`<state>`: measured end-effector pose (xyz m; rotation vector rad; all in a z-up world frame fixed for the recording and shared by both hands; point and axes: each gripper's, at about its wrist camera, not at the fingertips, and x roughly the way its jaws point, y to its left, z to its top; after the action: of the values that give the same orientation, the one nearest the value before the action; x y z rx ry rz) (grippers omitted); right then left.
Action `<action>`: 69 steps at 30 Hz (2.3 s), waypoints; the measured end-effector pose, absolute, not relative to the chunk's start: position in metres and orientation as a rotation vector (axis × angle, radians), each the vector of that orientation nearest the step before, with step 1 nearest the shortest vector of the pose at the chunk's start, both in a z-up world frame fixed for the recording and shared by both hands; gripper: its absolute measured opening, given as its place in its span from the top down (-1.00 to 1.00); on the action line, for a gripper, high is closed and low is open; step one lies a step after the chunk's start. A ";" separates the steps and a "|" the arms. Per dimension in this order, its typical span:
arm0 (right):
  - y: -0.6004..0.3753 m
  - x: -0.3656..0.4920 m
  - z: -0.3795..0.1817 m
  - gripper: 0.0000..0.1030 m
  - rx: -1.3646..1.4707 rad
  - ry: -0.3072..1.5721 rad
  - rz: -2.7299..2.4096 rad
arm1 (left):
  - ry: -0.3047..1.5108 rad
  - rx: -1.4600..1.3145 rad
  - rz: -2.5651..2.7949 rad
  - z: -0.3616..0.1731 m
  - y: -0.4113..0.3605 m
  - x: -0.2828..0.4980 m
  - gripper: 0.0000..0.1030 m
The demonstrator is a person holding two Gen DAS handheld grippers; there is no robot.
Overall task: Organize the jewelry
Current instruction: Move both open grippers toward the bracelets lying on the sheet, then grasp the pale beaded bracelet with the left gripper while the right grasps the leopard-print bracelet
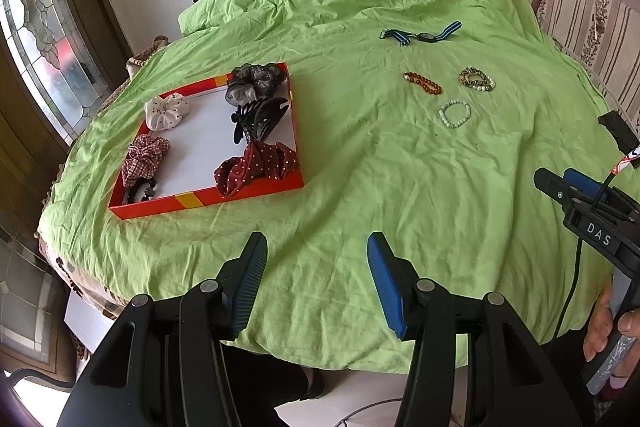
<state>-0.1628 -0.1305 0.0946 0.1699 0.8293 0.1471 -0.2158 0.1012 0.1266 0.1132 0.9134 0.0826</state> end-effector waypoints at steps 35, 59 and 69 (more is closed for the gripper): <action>-0.156 -0.081 0.095 -0.27 0.138 0.854 0.076 | 1.006 0.166 -0.003 0.090 0.089 -0.131 0.01; -0.218 0.070 0.058 0.18 0.434 0.847 0.227 | 1.092 -0.060 -0.312 0.051 0.014 0.024 0.02; -0.210 0.108 0.026 0.40 0.376 0.917 0.234 | 1.092 -0.038 -0.349 0.030 -0.012 0.047 0.23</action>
<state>0.1080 -0.2099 0.0258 0.3762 0.9174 0.2341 0.0466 -0.0120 0.0300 -0.0378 1.0923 -0.3490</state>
